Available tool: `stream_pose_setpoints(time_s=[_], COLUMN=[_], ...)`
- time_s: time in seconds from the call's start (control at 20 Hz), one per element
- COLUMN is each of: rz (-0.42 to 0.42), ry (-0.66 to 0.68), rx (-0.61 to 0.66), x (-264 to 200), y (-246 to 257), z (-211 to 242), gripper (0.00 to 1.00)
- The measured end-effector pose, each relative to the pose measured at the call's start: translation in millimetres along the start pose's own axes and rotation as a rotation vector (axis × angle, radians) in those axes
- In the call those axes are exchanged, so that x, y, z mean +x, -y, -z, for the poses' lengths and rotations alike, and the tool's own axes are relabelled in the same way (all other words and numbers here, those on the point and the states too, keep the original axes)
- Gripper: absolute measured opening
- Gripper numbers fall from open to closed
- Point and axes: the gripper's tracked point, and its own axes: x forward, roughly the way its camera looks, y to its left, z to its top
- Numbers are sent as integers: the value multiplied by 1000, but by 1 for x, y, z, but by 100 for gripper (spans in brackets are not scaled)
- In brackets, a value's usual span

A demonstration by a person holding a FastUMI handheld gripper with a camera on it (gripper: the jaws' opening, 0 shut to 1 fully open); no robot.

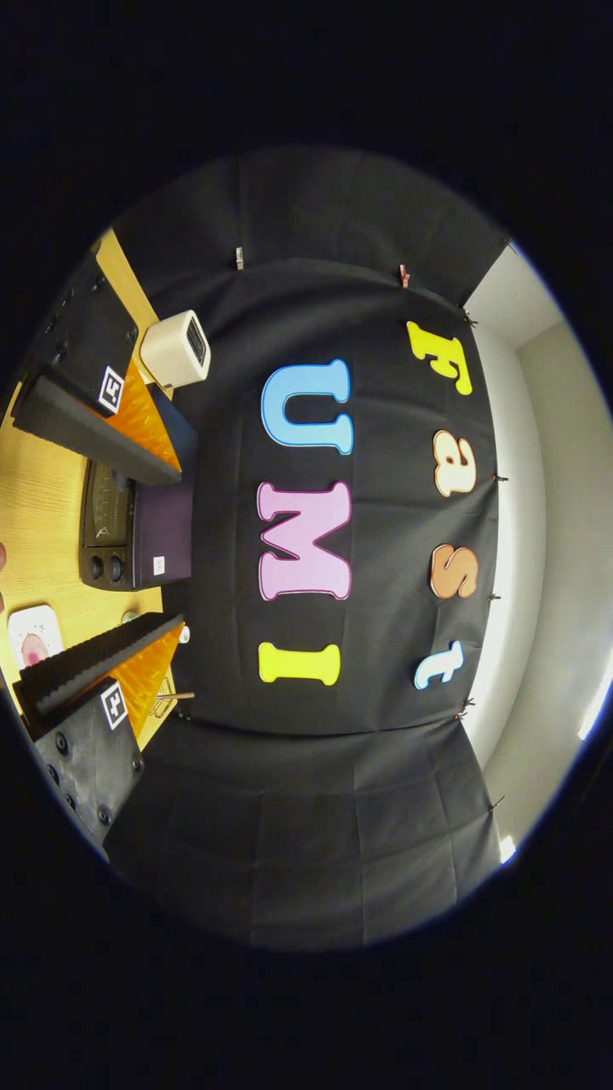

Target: Open the toaster oven, put the food inside, and close the toaster oven door.

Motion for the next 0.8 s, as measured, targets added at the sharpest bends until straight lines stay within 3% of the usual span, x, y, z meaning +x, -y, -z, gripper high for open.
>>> stream_pose_setpoints(time_s=[0.8], rz=[-56], ry=[-46], rx=[-31], x=[10], y=[-38], z=[16], gripper=[98])
